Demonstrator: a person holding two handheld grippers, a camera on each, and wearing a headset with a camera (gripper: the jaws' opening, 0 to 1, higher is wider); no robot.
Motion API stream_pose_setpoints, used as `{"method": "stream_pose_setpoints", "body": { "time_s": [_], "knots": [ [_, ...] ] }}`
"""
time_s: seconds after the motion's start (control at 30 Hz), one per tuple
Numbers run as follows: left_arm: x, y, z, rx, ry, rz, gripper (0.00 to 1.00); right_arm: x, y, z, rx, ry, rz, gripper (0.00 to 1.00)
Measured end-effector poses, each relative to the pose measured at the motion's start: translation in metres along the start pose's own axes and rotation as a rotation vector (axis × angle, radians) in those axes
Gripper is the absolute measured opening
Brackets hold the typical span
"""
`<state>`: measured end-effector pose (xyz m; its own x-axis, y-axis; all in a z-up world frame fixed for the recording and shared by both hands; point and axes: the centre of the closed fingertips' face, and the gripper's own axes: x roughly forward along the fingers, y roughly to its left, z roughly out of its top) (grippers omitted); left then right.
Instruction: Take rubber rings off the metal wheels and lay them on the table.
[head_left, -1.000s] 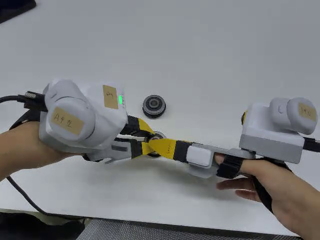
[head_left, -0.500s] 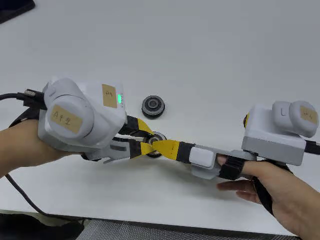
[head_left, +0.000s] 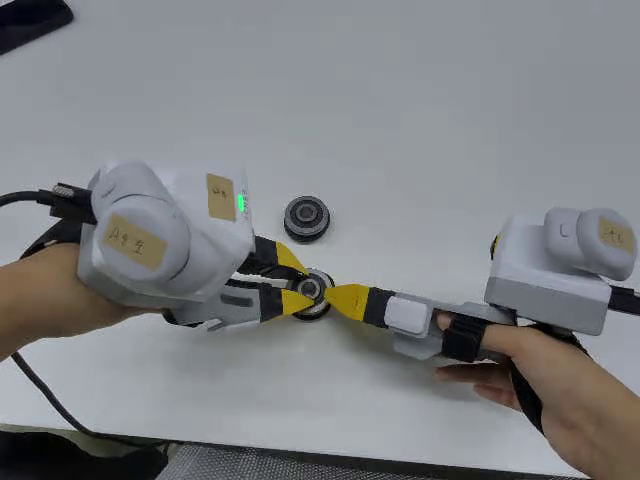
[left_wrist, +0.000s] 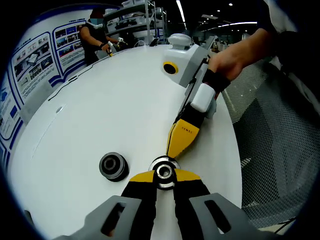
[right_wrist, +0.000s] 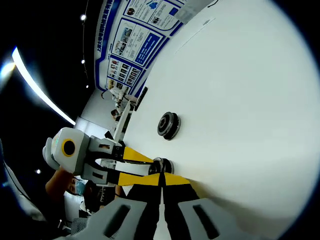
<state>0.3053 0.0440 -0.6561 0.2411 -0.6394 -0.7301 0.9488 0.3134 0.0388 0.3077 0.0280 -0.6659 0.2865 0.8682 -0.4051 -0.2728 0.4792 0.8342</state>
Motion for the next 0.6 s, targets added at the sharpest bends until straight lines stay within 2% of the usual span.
{"method": "stream_pose_setpoints", "body": {
  "time_s": [0.03, 0.33, 0.47, 0.5, 0.6],
  "knots": [
    [0.0, 0.0001, -0.0001, 0.0, 0.001, 0.0, 0.12, 0.0005, 0.0019, 0.0002, 0.027, 0.001, 0.015, 0.02],
    [0.0, 0.0003, -0.0005, -0.001, 0.0, 0.002, 0.12, 0.0, 0.0026, 0.0019, -0.003, 0.002, -0.019, 0.01],
    [0.0, 0.0005, -0.0006, -0.002, -0.002, 0.003, 0.12, -0.0006, 0.0056, 0.0019, -0.04, 0.0, -0.031, 0.01],
    [0.0001, 0.0004, -0.0004, -0.001, -0.002, 0.002, 0.12, -0.0007, 0.0067, 0.0017, -0.074, -0.002, -0.037, 0.01],
    [0.0, 0.0008, -0.0009, -0.001, -0.002, 0.003, 0.12, -0.0004, 0.0091, 0.0007, -0.081, -0.012, -0.062, 0.01]
  ]
}}
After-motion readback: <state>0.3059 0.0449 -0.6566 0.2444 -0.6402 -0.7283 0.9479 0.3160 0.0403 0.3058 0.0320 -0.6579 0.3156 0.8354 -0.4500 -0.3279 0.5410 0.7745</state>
